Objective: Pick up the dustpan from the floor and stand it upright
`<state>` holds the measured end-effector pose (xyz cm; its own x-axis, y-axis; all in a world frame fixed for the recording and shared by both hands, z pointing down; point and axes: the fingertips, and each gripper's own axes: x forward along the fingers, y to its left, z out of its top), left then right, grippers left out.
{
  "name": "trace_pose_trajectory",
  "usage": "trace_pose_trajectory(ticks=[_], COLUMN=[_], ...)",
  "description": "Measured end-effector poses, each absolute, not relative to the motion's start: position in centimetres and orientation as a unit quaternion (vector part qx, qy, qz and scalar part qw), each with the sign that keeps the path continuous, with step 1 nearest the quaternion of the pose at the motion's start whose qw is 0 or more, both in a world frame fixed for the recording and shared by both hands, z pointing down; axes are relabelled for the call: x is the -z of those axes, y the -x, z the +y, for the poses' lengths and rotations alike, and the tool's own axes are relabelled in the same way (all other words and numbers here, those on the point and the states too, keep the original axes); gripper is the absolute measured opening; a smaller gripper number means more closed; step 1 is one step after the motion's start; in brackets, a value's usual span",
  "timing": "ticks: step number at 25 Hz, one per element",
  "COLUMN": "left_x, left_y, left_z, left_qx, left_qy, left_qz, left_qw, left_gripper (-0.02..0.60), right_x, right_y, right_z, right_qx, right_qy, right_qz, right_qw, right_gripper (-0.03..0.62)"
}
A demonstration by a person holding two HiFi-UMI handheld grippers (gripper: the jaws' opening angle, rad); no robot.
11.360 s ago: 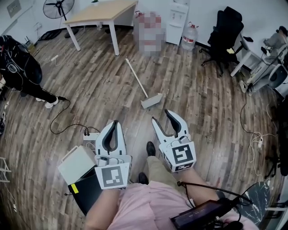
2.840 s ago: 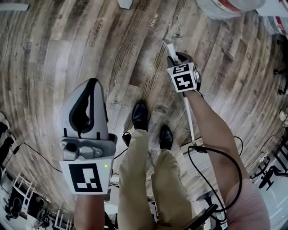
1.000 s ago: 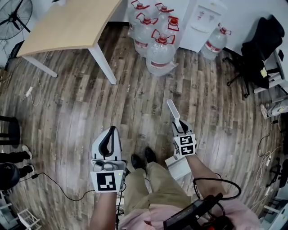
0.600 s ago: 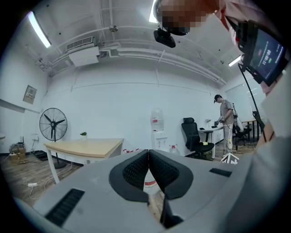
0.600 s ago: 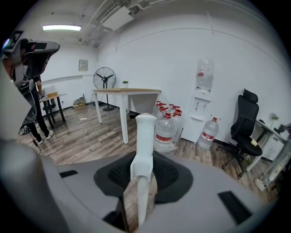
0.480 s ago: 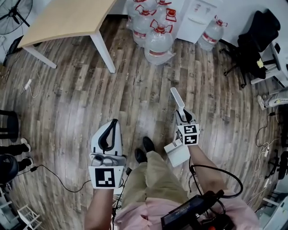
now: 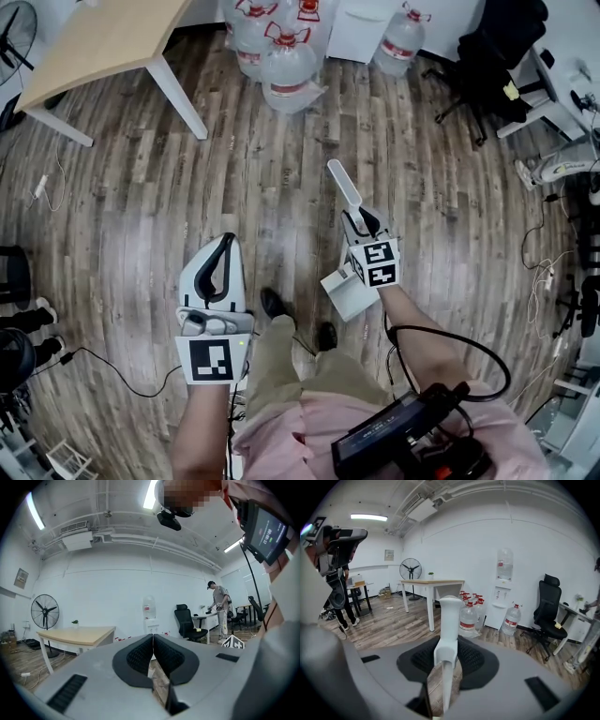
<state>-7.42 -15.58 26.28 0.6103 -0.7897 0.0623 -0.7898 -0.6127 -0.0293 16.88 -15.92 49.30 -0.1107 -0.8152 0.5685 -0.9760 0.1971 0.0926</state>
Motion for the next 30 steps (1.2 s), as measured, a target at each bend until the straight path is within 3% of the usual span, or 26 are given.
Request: trace_pose_trajectory(ticks=[17, 30], left_x=[-21.8, -20.0], left_y=[-4.0, -8.3], left_z=[4.8, 12.3], left_qx=[-0.032, -0.035], left_qy=[-0.918, -0.928], left_qz=[-0.394, -0.368], left_qw=[-0.027, -0.048], left_gripper=[0.012, 0.014], right_x=[-45.1, -45.2], right_y=[-23.6, -25.1], right_z=[5.4, 14.5], right_qx=[-0.145, -0.14], right_qy=[-0.604, -0.593], right_qz=[-0.75, -0.754], right_qw=[0.228, 0.245], right_gripper=[0.124, 0.126])
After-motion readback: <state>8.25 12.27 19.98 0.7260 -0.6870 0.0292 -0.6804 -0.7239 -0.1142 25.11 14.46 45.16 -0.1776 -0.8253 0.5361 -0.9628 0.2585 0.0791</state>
